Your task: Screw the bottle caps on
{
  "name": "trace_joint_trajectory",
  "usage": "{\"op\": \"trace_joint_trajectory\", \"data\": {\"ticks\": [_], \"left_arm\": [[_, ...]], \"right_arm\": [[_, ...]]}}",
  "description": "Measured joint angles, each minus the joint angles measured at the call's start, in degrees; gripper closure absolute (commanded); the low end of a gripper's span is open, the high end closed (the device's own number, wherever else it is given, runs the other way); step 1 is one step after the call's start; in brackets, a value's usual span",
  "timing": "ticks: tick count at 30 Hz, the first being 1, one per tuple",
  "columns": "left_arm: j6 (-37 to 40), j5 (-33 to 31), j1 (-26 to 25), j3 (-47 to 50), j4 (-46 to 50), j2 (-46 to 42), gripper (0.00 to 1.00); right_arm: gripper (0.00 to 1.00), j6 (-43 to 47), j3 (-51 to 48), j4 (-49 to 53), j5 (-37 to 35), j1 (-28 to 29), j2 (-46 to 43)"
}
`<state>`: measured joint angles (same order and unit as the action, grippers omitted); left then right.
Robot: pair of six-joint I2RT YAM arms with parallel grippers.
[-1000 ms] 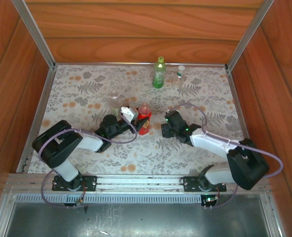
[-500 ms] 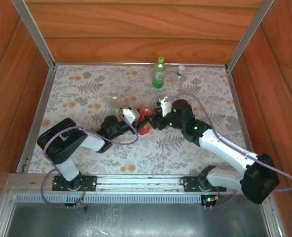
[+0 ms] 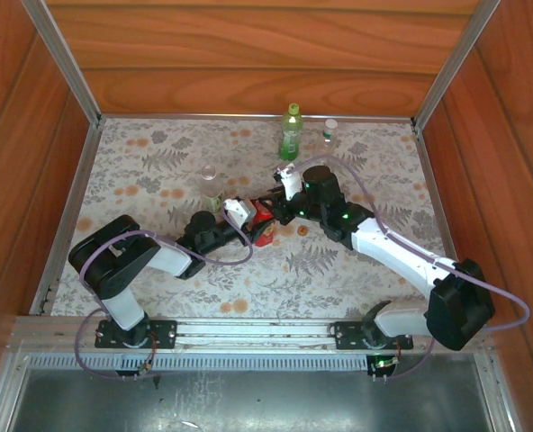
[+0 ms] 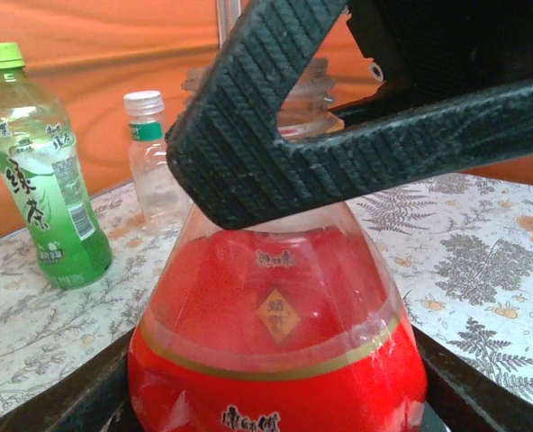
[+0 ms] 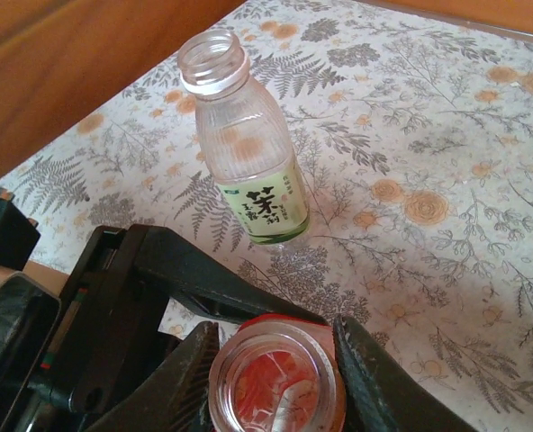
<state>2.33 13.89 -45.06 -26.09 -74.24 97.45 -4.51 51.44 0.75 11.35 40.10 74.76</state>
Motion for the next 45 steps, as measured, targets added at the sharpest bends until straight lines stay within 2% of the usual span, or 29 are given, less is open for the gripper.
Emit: {"op": "trace_joint_trajectory", "data": {"ticks": [3, 13, 19, 29, 31, 34, 45], "left_arm": [[0.2, 0.1, -0.1, 0.0, 0.0, 0.0, 0.31], [0.2, 0.5, -0.1, 0.0, 0.0, 0.0, 0.29], [0.2, 0.6, -0.1, -0.5, 0.1, 0.2, 0.33], [0.0, 1.2, -0.2, -1.0, 0.0, 0.4, 0.34], [-0.1, 1.4, -0.2, -1.0, 0.1, 0.4, 0.29], [-0.3, 1.4, -0.2, -1.0, 0.0, 0.4, 0.28], [-0.7, 1.4, -0.2, -1.0, 0.1, 0.6, 0.36]], "right_arm": [[0.77, 0.7, 0.2, 0.5, -0.4, 0.2, 0.0], [0.76, 5.0, 1.5, 3.2, -7.9, 5.0, 0.0], [0.75, 4.9, 1.6, 3.1, -9.3, 5.3, 0.0], [0.75, 1.4, 1.1, 3.4, -11.4, 5.7, -1.3], [0.76, 0.4, 0.7, 3.1, -11.7, 5.7, -1.6], [0.76, -1.5, 0.0, 2.9, -13.0, 5.6, -2.2], [0.7, -3.1, -1.4, 1.8, -13.4, 4.9, -3.1]]}}
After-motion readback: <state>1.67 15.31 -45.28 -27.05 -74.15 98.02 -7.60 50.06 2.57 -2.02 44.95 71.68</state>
